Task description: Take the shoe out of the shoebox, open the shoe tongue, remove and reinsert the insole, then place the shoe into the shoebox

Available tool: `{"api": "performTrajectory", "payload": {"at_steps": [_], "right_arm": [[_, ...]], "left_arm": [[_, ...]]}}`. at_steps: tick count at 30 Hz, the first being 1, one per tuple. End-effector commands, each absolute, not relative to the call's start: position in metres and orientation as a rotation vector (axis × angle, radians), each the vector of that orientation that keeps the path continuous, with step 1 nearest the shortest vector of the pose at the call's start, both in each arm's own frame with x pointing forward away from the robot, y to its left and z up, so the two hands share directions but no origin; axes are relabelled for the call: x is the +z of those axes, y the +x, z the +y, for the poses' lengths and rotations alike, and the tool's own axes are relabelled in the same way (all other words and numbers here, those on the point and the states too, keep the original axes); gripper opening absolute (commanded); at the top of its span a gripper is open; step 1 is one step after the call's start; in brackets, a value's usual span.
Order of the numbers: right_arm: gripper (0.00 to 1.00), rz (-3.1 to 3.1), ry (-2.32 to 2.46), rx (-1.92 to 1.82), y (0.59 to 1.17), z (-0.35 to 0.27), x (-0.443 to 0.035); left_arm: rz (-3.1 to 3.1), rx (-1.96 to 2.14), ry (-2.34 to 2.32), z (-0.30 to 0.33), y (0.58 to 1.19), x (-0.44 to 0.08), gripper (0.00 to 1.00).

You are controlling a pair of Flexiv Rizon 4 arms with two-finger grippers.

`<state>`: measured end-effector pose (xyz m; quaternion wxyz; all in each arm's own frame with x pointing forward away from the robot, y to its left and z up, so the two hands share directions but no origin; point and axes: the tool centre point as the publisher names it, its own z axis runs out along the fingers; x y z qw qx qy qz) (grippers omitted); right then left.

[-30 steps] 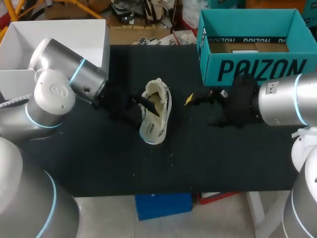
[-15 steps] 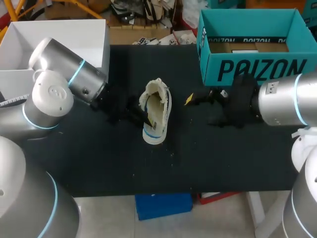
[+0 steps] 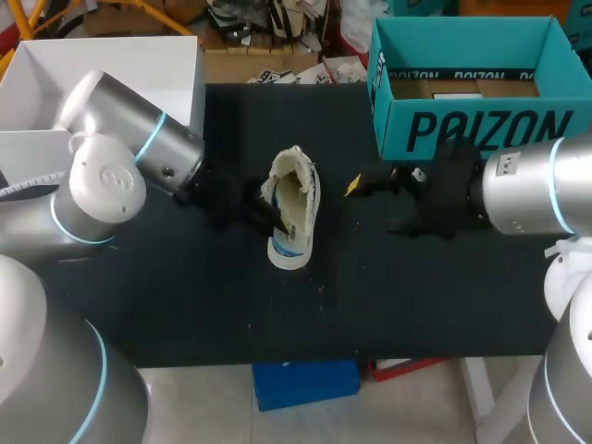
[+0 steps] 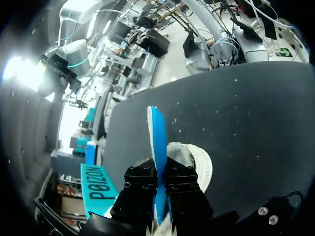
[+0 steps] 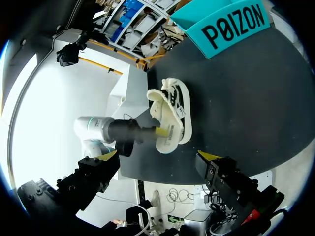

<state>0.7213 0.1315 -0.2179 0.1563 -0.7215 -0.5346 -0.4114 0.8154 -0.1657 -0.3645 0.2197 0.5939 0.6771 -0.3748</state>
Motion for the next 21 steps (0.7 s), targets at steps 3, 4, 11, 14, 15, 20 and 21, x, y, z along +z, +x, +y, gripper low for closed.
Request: {"api": "performTrajectory", "payload": {"at_steps": [3, 4, 11, 14, 15, 20, 21], "right_arm": [[1.0, -1.532, -2.069, -1.176, 0.721, 0.132, -0.218], [1.0, -1.532, -2.069, -1.176, 0.721, 0.132, -0.218], [1.0, -1.532, -2.069, -1.176, 0.721, 0.132, -0.218], [1.0, -1.532, -2.069, -1.176, 0.721, 0.132, -0.218], [1.0, -1.532, -2.069, -1.176, 0.721, 0.132, -0.218], [1.0, -1.532, -2.069, -1.176, 0.721, 0.132, -0.218], [1.0, -1.532, -2.069, -1.176, 0.721, 0.132, -0.218]], "left_arm": [[1.89, -1.009, 1.63, -0.172, 0.823, -0.371, 0.0], [1.892, -1.008, 1.626, -0.172, 0.825, -0.371, 0.0], [1.922, -0.975, 1.602, -0.172, 0.839, -0.377, 0.0], [1.937, -0.957, 1.592, -0.173, 0.845, -0.38, 0.0], [1.943, -0.952, 1.589, -0.174, 0.848, -0.38, 0.0], [1.951, -0.926, 1.589, -0.179, 0.857, -0.381, 0.0], [1.955, -0.921, 1.586, -0.18, 0.859, -0.381, 0.0]]}}
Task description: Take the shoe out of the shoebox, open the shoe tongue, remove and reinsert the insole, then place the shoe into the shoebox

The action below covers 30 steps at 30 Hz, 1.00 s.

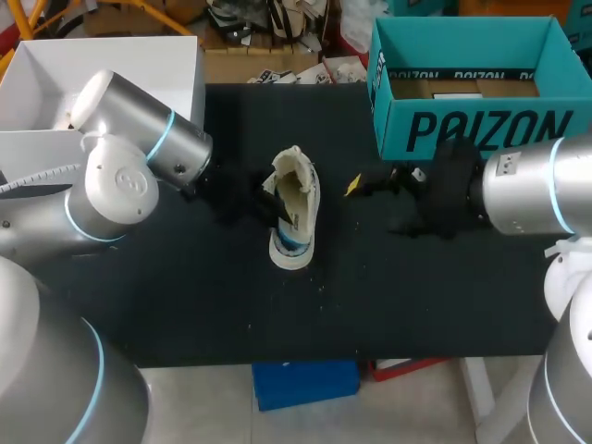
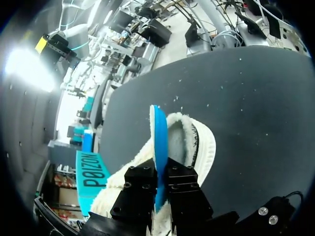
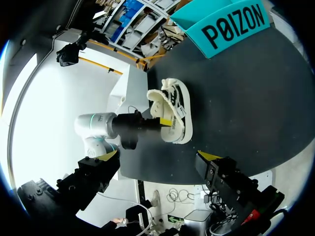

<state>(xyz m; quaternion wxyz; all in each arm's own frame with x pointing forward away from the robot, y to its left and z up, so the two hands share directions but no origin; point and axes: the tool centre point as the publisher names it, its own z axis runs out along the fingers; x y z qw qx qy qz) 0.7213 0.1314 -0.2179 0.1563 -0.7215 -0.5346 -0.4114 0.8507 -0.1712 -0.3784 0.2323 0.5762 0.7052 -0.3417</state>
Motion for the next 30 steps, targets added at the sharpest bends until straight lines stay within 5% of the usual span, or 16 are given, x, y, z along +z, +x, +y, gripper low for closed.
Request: {"api": "performTrajectory", "payload": {"at_steps": [1, 11, 12, 13, 16, 19, 28, 30], "right_arm": [[1.0, -1.532, -2.069, -1.176, 0.721, 0.132, -0.218], [1.0, -1.532, -2.069, -1.176, 0.721, 0.132, -0.218], [1.0, -1.532, -2.069, -1.176, 0.721, 0.132, -0.218], [1.0, -1.532, -2.069, -1.176, 0.721, 0.132, -0.218], [1.0, -1.532, -2.069, -1.176, 0.721, 0.132, -0.218], [1.0, -1.532, -2.069, -1.176, 0.721, 0.132, -0.218], [1.0, -1.532, -2.069, -1.176, 0.721, 0.132, -0.218], [1.0, -1.532, -2.069, -1.176, 0.721, 0.132, -0.218]], "left_arm": [[1.958, -0.917, 1.583, -0.18, 0.861, -0.382, 0.0], [1.99, -0.867, 1.569, -0.181, 0.869, -0.383, 0.0], [1.991, -0.867, 1.569, -0.18, 0.867, -0.381, 0.34], [1.987, -0.869, 1.569, -0.179, 0.865, -0.379, 0.49], [1.974, -0.881, 1.574, -0.176, 0.859, -0.374, 0.73], [1.95, -0.894, 1.578, -0.172, 0.852, -0.366, 0.7], [1.922, -0.91, 1.594, -0.17, 0.841, -0.36, 0.36], [1.914, -0.917, 1.612, -0.172, 0.837, -0.36, 0.18]]}}
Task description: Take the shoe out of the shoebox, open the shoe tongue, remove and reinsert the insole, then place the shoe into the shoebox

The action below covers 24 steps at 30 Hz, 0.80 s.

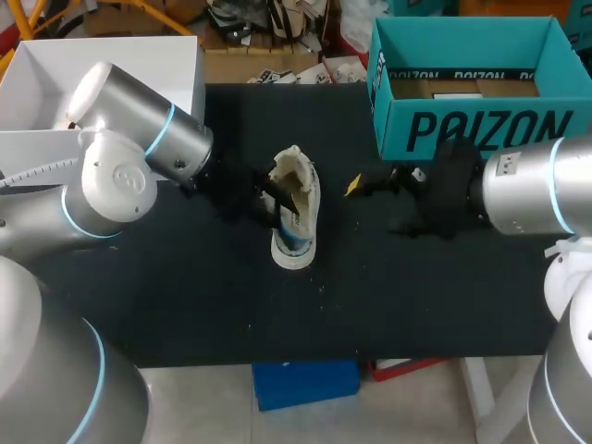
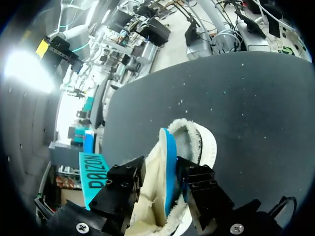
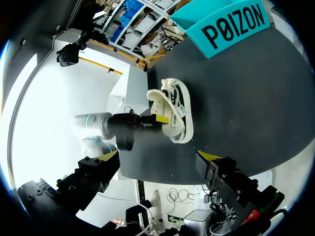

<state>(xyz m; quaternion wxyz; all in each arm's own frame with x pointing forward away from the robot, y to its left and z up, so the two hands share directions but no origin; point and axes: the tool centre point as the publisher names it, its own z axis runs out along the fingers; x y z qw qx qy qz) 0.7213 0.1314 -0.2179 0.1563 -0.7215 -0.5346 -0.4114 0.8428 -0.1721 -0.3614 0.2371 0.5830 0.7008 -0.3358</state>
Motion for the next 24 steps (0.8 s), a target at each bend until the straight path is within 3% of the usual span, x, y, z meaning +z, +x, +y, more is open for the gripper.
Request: {"api": "performTrajectory", "payload": {"at_steps": [1, 2, 4, 19, 22, 23, 24], "right_arm": [[1.0, -1.532, -2.069, -1.176, 0.721, 0.132, -0.218], [1.0, -1.532, -2.069, -1.176, 0.721, 0.132, -0.218], [1.0, -1.532, -2.069, -1.176, 0.721, 0.132, -0.218], [1.0, -1.532, -2.069, -1.176, 0.721, 0.132, -0.218], [1.0, -1.532, -2.069, -1.176, 0.721, 0.132, -0.218], [1.0, -1.532, -2.069, -1.176, 0.721, 0.132, -0.218], [1.0, -1.532, -2.069, -1.176, 0.721, 0.132, -0.218]], "left_arm": [[1.912, -0.917, 1.619, -0.173, 0.836, -0.36, 0.16], [1.907, -0.922, 1.628, -0.174, 0.835, -0.36, 0.15], [1.903, -0.923, 1.637, -0.175, 0.833, -0.361, 0.0], [1.959, -0.85, 1.634, -0.175, 0.841, -0.373, 0.0], [1.949, -0.859, 1.662, -0.178, 0.835, -0.374, 0.13], [1.951, -0.862, 1.673, -0.179, 0.833, -0.375, 0.2], [1.955, -0.86, 1.684, -0.179, 0.831, -0.376, 0.35]]}}
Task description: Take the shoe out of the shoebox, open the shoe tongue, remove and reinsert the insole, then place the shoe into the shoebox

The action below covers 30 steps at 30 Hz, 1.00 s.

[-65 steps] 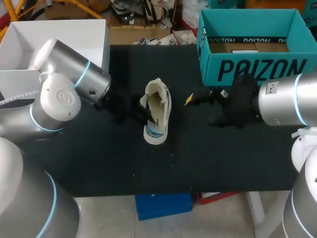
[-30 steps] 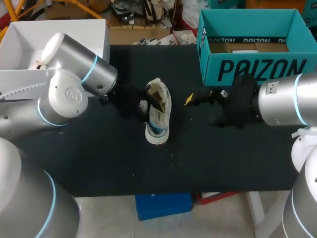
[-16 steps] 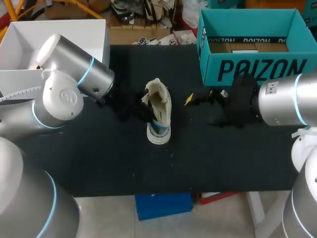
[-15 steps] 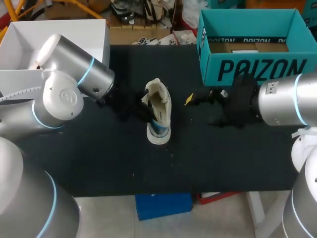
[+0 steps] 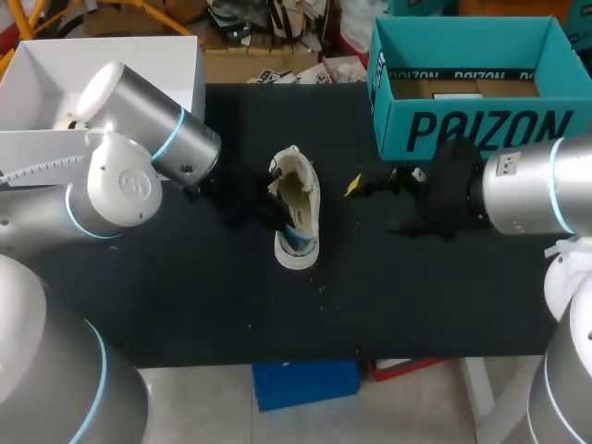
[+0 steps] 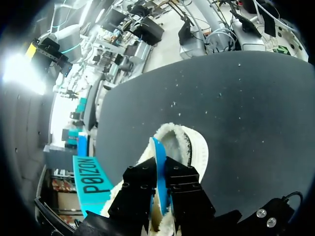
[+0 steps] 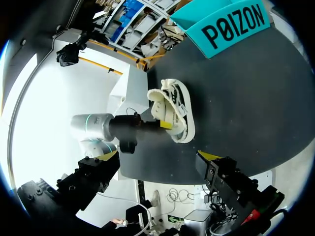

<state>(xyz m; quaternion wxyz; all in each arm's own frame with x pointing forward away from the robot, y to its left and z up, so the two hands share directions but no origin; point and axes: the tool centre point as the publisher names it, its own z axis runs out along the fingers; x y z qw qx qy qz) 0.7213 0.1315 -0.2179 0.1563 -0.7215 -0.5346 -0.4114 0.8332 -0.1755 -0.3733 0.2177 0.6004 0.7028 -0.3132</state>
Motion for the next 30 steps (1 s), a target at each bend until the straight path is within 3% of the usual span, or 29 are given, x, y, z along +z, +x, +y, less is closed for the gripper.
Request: {"api": "performTrajectory", "payload": {"at_steps": [1, 2, 3, 12, 13, 15, 16, 17, 18, 30], "right_arm": [[1.0, -1.532, -2.069, -1.176, 0.721, 0.132, -0.218], [1.0, -1.532, -2.069, -1.176, 0.721, 0.132, -0.218], [1.0, -1.532, -2.069, -1.176, 0.721, 0.132, -0.218], [1.0, -1.532, -2.069, -1.176, 0.721, 0.132, -0.218], [1.0, -1.532, -2.069, -1.176, 0.721, 0.132, -0.218], [1.0, -1.532, -2.069, -1.176, 0.721, 0.132, -0.218], [1.0, -1.532, -2.069, -1.176, 0.721, 0.132, -0.218], [1.0, -1.532, -2.069, -1.176, 0.721, 0.132, -0.218], [1.0, -1.532, -2.069, -1.176, 0.721, 0.132, -0.218], [1.0, -1.532, -2.069, -1.176, 0.721, 0.132, -0.218]], "left_arm": [[1.96, -0.863, 1.693, -0.179, 0.83, -0.378, 0.62], [1.958, -0.867, 1.699, -0.178, 0.829, -0.378, 0.92], [1.956, -0.869, 1.706, -0.176, 0.827, -0.377, 1.0], [1.859, -0.819, 1.738, -0.151, 0.826, -0.335, 1.0], [1.847, -0.799, 1.748, -0.151, 0.826, -0.333, 0.85], [1.838, -0.745, 1.775, -0.152, 0.829, -0.333, 0.46], [1.843, -0.708, 1.791, -0.153, 0.83, -0.335, 0.33], [1.837, -0.65, 1.818, -0.155, 0.831, -0.338, 0.07], [1.827, -0.593, 1.85, -0.156, 0.831, -0.342, 0.0], [1.866, -0.452, 1.924, -0.163, 0.834, -0.372, 0.0]]}}
